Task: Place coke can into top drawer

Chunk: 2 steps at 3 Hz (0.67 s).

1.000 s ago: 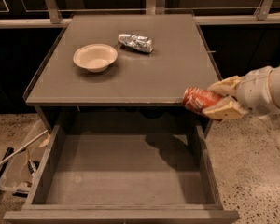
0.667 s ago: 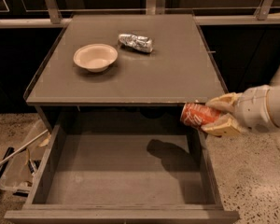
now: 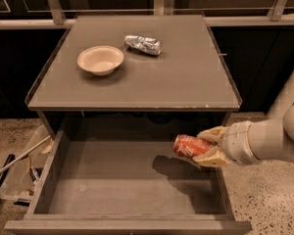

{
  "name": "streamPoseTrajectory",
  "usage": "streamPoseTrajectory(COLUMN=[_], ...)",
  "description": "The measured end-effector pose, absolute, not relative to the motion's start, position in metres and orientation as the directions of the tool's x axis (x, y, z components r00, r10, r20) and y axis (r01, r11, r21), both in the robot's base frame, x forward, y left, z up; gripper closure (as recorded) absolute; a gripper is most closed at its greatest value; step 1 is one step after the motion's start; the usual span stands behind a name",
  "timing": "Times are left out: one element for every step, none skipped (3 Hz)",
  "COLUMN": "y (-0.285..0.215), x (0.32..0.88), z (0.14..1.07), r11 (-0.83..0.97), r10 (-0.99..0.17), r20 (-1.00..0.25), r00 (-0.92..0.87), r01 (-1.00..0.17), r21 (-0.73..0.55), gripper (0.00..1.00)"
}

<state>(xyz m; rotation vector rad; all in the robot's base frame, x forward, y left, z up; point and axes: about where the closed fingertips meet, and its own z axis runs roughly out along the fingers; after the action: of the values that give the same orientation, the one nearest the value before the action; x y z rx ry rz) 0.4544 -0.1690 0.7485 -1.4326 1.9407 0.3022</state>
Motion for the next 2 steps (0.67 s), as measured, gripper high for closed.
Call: streamPoseTrajectory(y=[-0.169,-0.148], x=[0.454,0.457], z=[0.749,0.722], r11=[0.362,0.342], r10=[-0.746,-0.728], r20=[-0.649,-0.668], r00=[-0.147,-0.153], r01=[-0.908,-0.926], r21=[-0.21,-0.161], gripper=[1.0,1.0])
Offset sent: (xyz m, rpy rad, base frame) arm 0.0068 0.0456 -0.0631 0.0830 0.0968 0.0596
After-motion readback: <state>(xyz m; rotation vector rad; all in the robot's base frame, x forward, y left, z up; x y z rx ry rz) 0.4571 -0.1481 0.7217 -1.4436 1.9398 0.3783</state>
